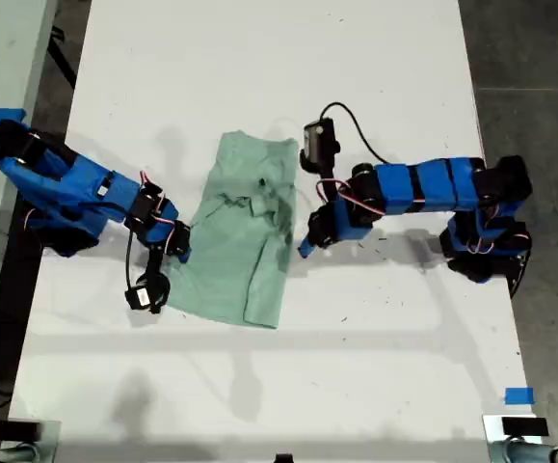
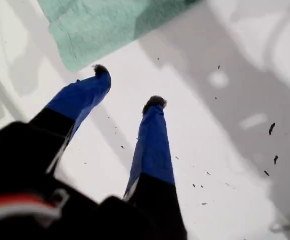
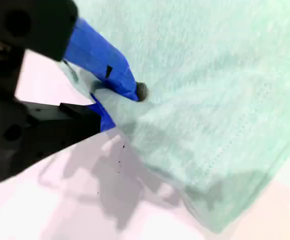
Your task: Fold tshirt
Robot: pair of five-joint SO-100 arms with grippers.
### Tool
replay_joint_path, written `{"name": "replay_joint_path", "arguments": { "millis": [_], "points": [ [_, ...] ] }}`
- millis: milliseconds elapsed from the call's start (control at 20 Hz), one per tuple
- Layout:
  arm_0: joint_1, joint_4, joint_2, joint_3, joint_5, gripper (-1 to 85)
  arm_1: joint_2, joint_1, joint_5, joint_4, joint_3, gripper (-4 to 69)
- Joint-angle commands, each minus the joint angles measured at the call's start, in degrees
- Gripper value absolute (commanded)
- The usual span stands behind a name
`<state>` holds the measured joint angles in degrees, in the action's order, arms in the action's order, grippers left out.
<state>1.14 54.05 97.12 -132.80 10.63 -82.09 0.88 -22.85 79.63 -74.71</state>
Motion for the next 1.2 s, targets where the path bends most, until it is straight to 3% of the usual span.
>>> {"name": "replay_joint_path", "arguments": {
  "millis": [0,150,450,650,750,850,950,1150],
  "points": [
    [0.79,9.67,3.34,7.38,3.16,0.1,-5.27,1.32,0.70,-1.58,0.18,17.9],
    [1.32,17.49,3.16,16.52,4.48,0.1,-5.45,1.58,1.05,-1.93,-0.18,17.7],
    [1.32,17.75,-13.01,35.33,1.58,0.1,-5.45,2.46,1.93,-2.81,-0.70,17.5],
    [1.23,31.03,-37.88,69.61,-1.93,0.1,-5.80,3.16,2.72,-2.99,-0.88,17.3],
    [1.23,30.50,-41.75,75.94,-2.46,1.3,-6.33,3.52,3.25,-3.34,-1.76,17.1],
    [1.58,26.81,-41.40,75.94,-4.22,11.2,-7.47,3.87,3.87,-4.39,-3.43,17.1],
    [2.11,24.08,-40.25,75.94,-5.98,28.9,-8.53,4.13,4.22,-5.80,-5.27,17.0],
    [2.81,24.79,-36.65,75.94,-5.54,33.3,-9.76,4.48,4.66,-6.94,-6.86,16.7]
  ]
}}
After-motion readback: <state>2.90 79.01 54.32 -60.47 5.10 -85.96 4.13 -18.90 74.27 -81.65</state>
